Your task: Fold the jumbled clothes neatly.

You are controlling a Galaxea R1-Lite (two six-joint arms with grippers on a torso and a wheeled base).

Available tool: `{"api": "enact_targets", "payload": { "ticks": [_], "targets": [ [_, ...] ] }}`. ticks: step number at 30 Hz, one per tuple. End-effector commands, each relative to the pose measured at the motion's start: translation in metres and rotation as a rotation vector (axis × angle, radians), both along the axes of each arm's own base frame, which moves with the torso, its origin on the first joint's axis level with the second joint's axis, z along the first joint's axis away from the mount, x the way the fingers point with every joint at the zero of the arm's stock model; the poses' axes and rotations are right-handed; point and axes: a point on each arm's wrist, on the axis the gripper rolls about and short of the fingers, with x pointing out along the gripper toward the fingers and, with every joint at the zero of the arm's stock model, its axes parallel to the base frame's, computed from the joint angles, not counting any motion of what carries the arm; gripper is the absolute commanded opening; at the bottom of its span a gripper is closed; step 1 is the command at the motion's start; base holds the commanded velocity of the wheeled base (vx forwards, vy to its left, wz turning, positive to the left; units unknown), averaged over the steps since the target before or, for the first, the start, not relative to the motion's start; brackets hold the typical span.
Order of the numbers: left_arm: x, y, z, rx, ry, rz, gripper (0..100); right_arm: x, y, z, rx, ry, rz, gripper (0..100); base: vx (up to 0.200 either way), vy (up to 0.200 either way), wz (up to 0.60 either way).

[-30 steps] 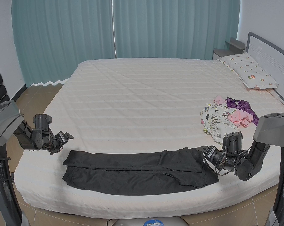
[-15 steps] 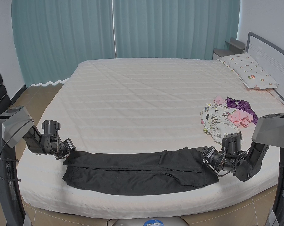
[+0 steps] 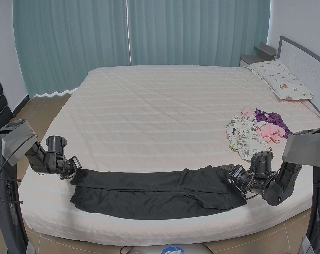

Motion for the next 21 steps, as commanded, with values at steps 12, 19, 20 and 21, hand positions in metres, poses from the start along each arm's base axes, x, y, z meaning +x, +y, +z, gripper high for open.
{"api": "enact_targets", "payload": {
  "ticks": [12,19,20,21],
  "targets": [
    [-0.03,0.005,0.026,-0.07,-0.006,0.02,100,0.007,-0.003,-0.01,-0.01,0.018,-0.013,100,0.0,0.0,0.0],
    [-0.072,0.008,0.041,-0.203,0.023,0.002,100,0.006,-0.005,-0.013,-0.024,0.031,-0.008,100,0.0,0.0,0.0],
    [-0.072,0.008,0.041,-0.203,0.023,0.002,100,0.006,-0.005,-0.013,-0.024,0.031,-0.008,100,0.0,0.0,0.0],
    [-0.091,0.003,0.038,-0.225,0.06,-0.004,100,0.003,-0.005,-0.014,-0.028,0.041,-0.005,100,0.0,0.0,0.0]
  ]
}}
